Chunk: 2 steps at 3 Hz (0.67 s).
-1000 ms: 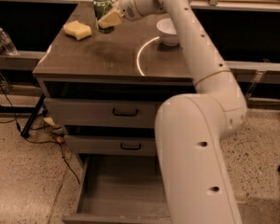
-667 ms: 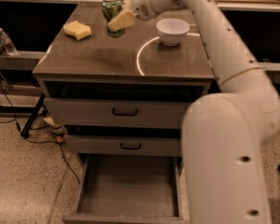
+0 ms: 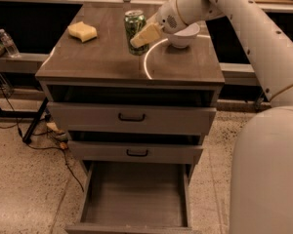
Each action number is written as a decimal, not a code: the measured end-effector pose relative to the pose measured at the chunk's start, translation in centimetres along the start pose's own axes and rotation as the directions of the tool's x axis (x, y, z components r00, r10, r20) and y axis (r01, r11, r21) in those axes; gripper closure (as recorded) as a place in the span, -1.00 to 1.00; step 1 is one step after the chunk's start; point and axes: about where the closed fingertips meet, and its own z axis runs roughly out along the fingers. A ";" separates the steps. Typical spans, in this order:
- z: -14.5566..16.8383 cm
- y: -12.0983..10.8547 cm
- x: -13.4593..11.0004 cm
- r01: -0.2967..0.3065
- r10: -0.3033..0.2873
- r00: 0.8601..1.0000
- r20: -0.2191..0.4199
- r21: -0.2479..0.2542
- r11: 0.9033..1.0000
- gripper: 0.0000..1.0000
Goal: Place green can into bottom drawer
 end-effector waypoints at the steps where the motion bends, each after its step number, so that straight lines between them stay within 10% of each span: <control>1: 0.2 0.1 0.1 0.000 0.000 1.000 -0.001 -0.011 1.000 1.00; 2: -2.1 1.7 1.3 -0.005 0.005 1.000 -0.001 -0.007 1.000 1.00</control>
Offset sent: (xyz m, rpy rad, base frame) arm -0.1044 -0.0718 0.0083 0.0060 0.0038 -0.0213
